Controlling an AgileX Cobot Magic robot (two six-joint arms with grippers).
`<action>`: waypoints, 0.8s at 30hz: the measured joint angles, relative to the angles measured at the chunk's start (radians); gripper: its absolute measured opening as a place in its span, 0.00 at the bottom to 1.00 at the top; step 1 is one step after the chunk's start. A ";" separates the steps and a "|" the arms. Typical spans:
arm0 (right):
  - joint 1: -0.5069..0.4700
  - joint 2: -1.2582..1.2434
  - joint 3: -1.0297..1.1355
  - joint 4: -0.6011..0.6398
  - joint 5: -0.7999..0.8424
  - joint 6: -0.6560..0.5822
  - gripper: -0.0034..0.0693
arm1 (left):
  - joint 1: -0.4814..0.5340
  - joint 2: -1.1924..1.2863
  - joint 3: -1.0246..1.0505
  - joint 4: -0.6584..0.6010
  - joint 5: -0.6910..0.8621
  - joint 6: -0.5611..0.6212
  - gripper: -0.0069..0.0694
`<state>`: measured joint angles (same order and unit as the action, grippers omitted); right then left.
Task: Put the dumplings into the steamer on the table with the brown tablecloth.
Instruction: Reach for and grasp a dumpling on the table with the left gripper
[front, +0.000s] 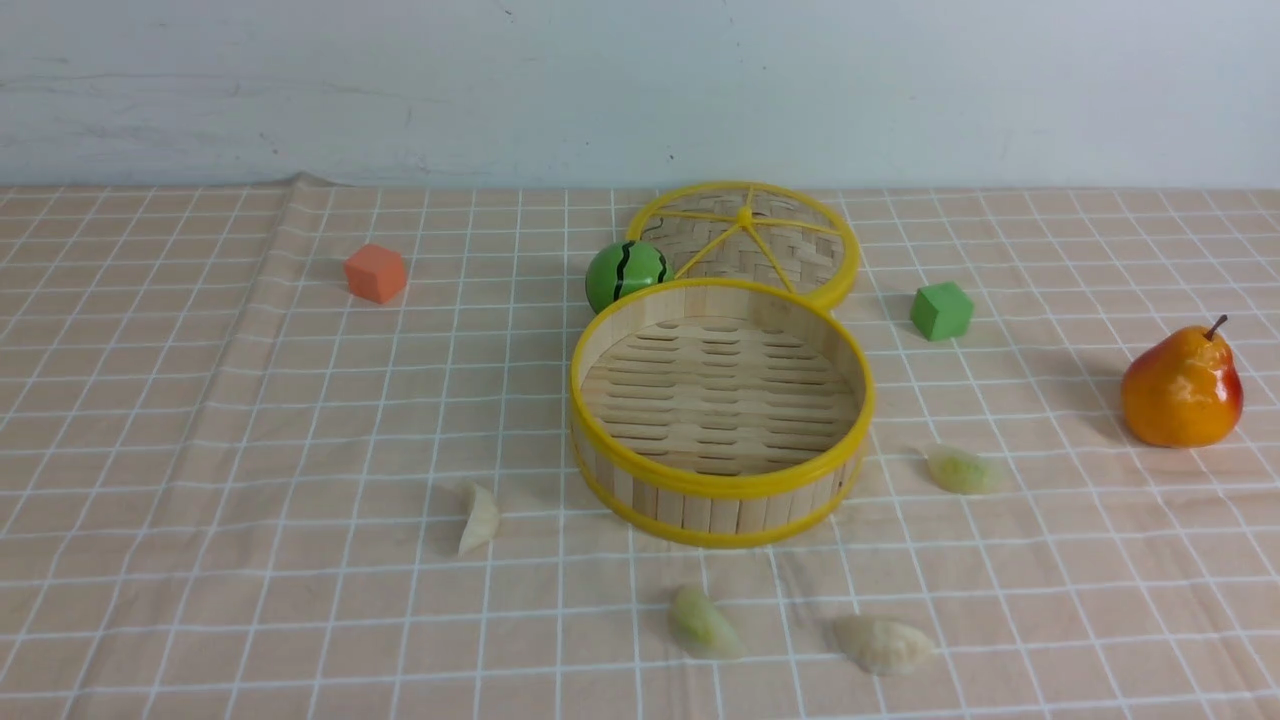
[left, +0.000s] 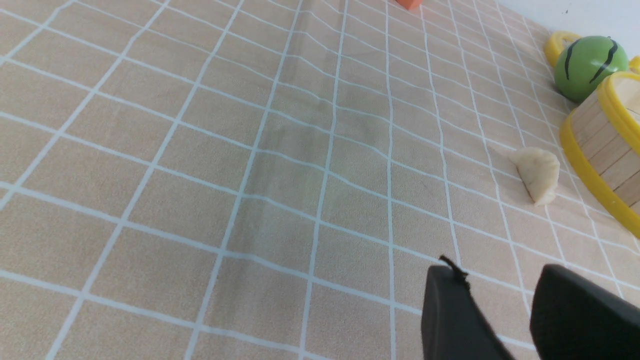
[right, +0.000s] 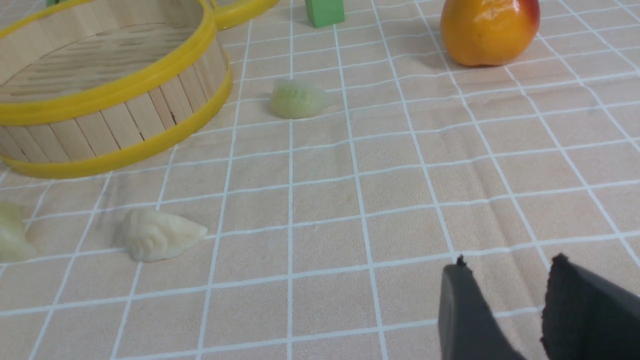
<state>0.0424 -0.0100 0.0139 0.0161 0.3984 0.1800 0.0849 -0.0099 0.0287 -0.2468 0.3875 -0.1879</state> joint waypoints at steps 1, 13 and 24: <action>0.000 0.000 0.000 0.000 0.000 0.000 0.38 | 0.000 0.000 0.000 0.000 0.000 0.000 0.40; 0.000 0.000 0.000 0.000 0.000 0.000 0.38 | 0.000 0.000 0.000 0.000 0.000 0.000 0.40; 0.000 0.000 0.000 -0.016 -0.002 0.000 0.38 | 0.000 0.000 0.000 0.000 0.000 0.000 0.40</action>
<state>0.0424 -0.0100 0.0139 0.0000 0.3961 0.1800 0.0849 -0.0099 0.0287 -0.2468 0.3875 -0.1879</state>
